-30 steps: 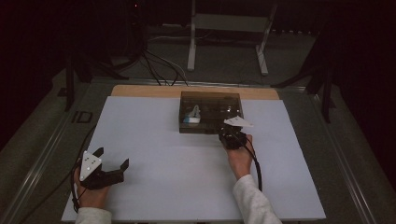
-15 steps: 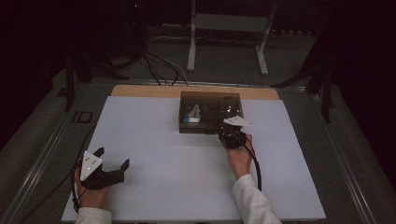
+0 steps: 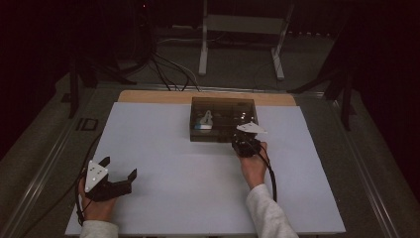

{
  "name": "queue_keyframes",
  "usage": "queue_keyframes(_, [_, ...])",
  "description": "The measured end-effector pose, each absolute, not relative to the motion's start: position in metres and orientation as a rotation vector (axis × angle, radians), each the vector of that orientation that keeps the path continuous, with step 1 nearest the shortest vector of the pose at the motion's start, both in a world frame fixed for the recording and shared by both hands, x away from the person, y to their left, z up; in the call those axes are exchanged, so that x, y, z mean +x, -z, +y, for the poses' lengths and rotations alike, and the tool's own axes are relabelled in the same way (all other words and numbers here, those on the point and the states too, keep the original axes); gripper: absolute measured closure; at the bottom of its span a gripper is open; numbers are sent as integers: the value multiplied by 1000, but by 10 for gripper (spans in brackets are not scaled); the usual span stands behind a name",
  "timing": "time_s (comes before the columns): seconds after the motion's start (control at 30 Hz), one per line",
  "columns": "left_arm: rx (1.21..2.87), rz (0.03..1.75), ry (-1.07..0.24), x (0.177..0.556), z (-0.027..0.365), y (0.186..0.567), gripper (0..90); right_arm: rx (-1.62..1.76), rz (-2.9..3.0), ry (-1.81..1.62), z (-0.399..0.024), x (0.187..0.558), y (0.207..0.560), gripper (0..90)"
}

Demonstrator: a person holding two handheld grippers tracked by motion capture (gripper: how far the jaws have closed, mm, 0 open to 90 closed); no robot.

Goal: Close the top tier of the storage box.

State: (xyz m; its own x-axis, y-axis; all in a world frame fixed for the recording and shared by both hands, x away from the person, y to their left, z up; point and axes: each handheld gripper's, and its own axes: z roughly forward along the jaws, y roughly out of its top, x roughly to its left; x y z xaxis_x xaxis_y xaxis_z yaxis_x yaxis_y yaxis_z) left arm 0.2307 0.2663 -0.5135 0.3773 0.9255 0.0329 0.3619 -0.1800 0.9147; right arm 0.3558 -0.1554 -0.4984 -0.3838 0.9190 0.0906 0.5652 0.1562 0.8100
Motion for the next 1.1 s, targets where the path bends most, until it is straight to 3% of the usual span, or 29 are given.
queue_keyframes(1.1, [1732,1140,-783,230,267,513,6,1414,1995,-1077,-152,365,499,900])
